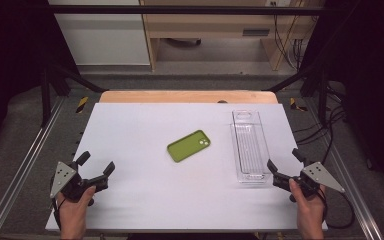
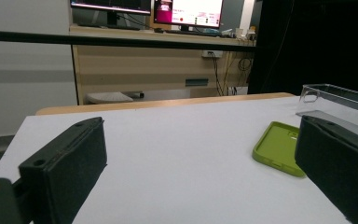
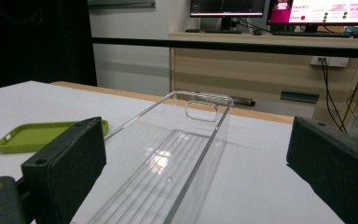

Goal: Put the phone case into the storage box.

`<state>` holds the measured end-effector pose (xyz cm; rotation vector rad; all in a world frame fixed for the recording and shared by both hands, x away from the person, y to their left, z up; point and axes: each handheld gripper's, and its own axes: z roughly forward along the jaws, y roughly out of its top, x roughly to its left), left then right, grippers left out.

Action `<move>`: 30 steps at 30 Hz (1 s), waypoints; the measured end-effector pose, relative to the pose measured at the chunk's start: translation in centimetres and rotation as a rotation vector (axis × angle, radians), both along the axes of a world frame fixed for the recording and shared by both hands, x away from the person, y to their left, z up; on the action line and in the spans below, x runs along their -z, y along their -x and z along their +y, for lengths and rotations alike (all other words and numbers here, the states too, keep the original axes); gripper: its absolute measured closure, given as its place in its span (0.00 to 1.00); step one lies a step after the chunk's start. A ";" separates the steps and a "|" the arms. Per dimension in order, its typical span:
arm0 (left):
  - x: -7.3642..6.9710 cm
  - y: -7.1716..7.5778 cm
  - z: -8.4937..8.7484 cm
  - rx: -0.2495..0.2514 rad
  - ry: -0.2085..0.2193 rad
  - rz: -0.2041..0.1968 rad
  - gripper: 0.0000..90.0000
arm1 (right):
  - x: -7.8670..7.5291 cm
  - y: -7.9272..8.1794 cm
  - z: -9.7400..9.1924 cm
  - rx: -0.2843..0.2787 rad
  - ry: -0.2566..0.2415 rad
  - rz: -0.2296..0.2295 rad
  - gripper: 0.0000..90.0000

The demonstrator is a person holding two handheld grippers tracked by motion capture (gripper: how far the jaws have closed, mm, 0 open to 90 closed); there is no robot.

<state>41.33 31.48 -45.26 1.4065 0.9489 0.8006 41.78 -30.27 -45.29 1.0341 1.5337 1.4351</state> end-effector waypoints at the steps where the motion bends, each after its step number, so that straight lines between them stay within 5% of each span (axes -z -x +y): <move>1: 0.0 0.0 -0.1 -0.001 0.003 0.006 0.02 | 0.0 0.1 0.0 0.007 -0.006 0.000 0.05; 15: -0.1 0.1 -3.4 0.067 -0.093 0.078 0.03 | 0.0 0.4 0.0 -0.001 0.003 0.022 0.05; 30: -1.7 -4.3 -11.2 0.227 -0.223 0.171 0.03 | 0.2 0.4 0.0 -0.005 0.014 0.030 0.04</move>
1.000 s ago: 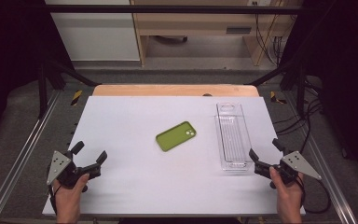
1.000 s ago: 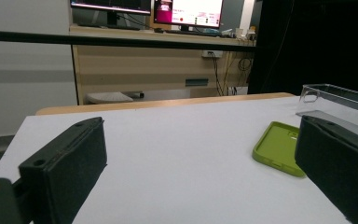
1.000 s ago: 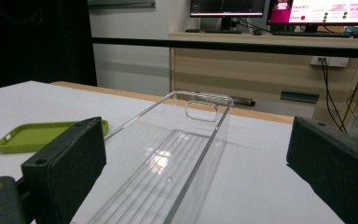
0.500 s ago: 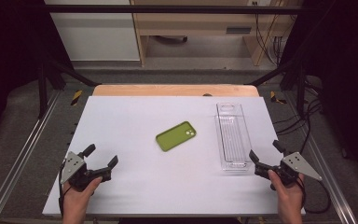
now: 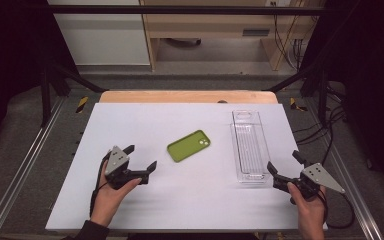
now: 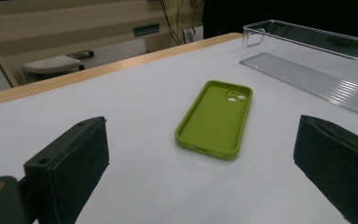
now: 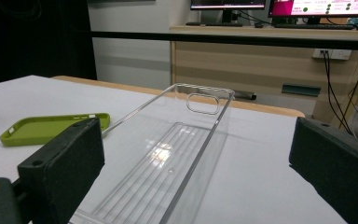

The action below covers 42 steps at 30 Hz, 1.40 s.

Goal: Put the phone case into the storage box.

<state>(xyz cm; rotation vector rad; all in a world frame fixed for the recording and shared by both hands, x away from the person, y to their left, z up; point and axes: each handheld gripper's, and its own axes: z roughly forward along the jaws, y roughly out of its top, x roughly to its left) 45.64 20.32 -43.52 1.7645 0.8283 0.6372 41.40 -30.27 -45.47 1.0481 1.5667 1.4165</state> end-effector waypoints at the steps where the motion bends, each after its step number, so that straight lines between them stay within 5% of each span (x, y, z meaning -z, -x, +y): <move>1: -0.1 -0.3 -0.6 0.009 -0.015 0.000 0.03 | 0.0 0.0 0.0 -0.003 0.002 -0.001 0.04; 6: -0.4 -1.9 -3.3 0.046 -0.079 0.026 0.02 | 0.1 0.0 0.2 -0.007 0.006 0.001 0.04; 22: 0.4 -6.6 -7.0 0.073 -0.132 0.163 0.04 | 0.1 0.0 0.3 -0.004 0.002 0.002 0.04; 29: 1.0 -7.9 -7.8 0.066 -0.123 0.214 0.07 | 0.1 0.1 0.3 -0.005 0.005 -0.004 0.04; 35: 1.1 -8.4 -8.1 0.065 -0.119 0.223 0.22 | 0.1 0.0 0.3 -0.002 0.003 0.002 0.04; 42: 1.1 -8.5 -8.7 0.070 -0.142 0.232 0.52 | 0.1 0.0 0.3 -0.003 0.004 -0.002 0.04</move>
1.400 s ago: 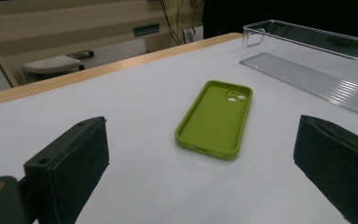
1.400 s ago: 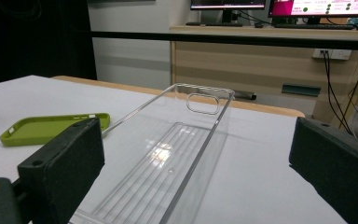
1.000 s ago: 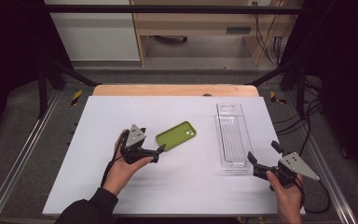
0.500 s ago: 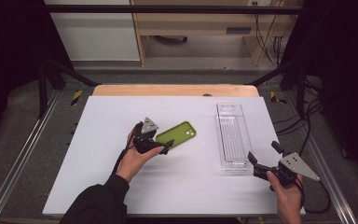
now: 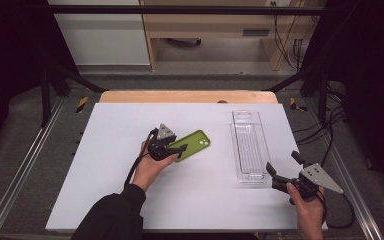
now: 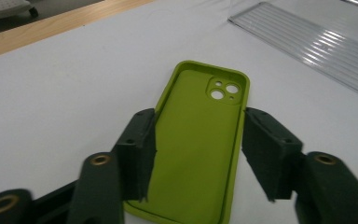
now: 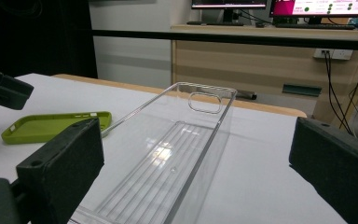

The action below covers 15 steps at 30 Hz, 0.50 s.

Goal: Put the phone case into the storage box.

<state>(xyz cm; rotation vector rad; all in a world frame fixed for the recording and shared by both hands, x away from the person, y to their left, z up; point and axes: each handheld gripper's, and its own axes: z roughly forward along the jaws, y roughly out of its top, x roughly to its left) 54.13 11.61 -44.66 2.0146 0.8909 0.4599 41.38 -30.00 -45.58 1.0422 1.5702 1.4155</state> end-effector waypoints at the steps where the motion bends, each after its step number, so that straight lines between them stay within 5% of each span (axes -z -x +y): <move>1: 0.0 0.0 -0.1 0.003 0.003 0.009 0.63 | 0.0 0.0 0.1 -0.002 0.000 0.000 0.04; 4: 0.2 -0.1 -0.3 -0.001 -0.009 0.033 0.72 | 0.0 0.0 0.1 -0.003 0.002 0.000 0.04; 7: 0.4 0.0 -0.6 0.003 -0.022 0.061 0.91 | 0.0 0.0 0.1 -0.005 0.004 0.001 0.04; 15: 1.3 0.1 -1.3 -0.008 -0.086 0.123 1.00 | 0.0 0.0 0.1 -0.004 0.008 0.004 0.04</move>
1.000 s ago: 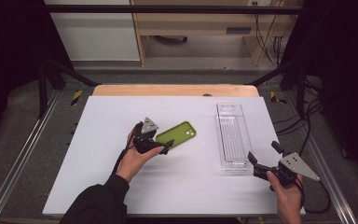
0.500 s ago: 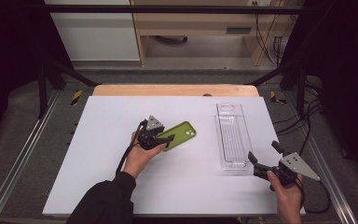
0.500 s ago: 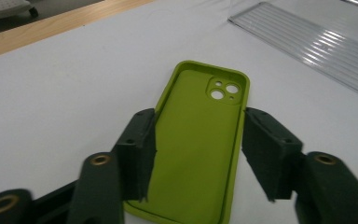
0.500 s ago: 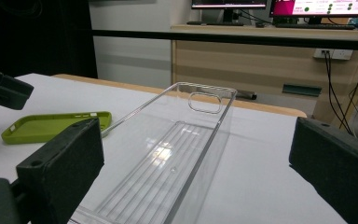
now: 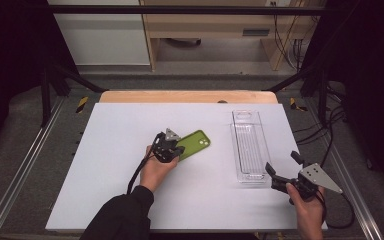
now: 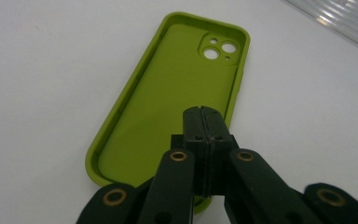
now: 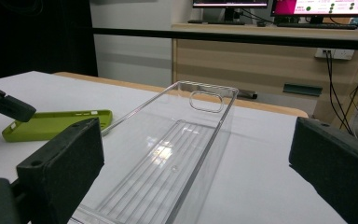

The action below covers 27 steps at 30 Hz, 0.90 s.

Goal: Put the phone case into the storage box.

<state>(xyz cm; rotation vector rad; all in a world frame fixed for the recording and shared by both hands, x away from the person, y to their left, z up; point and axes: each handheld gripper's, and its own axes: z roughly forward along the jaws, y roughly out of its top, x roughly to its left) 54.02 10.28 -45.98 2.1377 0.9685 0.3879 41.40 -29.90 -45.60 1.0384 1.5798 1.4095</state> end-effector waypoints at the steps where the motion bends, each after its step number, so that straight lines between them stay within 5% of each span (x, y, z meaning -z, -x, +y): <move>1: 0.1 0.0 0.0 -0.004 -0.004 0.010 1.00 | 0.0 0.0 0.0 0.000 0.000 0.000 0.04; 15: 0.8 0.6 0.8 -0.029 -0.048 0.079 1.00 | 0.0 0.0 0.0 0.001 0.009 0.004 0.04; 27: 0.4 1.8 1.9 0.041 -0.068 0.129 1.00 | 0.1 -0.1 0.2 -0.001 0.025 0.013 0.04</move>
